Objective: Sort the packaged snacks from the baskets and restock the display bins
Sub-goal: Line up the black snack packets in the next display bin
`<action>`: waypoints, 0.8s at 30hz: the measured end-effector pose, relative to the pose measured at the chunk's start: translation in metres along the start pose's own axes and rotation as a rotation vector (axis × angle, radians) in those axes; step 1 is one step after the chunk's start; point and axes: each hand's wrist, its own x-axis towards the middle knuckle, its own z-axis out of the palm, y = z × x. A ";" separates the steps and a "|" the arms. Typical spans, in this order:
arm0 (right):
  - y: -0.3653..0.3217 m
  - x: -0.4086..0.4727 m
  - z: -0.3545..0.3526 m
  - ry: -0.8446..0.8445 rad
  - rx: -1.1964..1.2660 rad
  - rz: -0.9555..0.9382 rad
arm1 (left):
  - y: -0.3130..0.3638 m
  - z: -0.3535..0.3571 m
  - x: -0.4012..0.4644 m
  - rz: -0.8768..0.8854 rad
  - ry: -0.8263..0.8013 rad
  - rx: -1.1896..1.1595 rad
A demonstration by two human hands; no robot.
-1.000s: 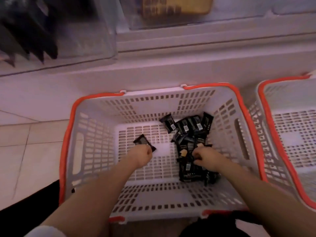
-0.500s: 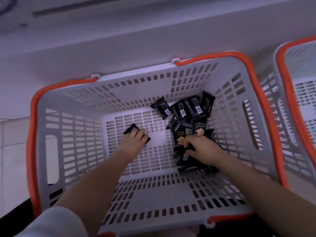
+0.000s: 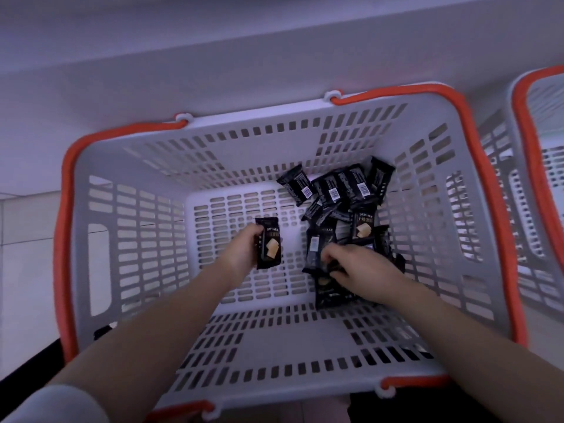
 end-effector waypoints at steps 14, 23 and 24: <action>0.003 0.056 0.043 -0.114 -0.447 -0.248 | -0.028 -0.022 -0.004 -0.009 0.251 0.081; -0.021 0.072 0.044 0.055 -0.378 -0.109 | -0.023 -0.021 -0.013 0.034 0.363 0.089; -0.021 0.070 0.038 0.072 -0.184 -0.063 | -0.022 -0.020 -0.016 0.036 0.370 0.035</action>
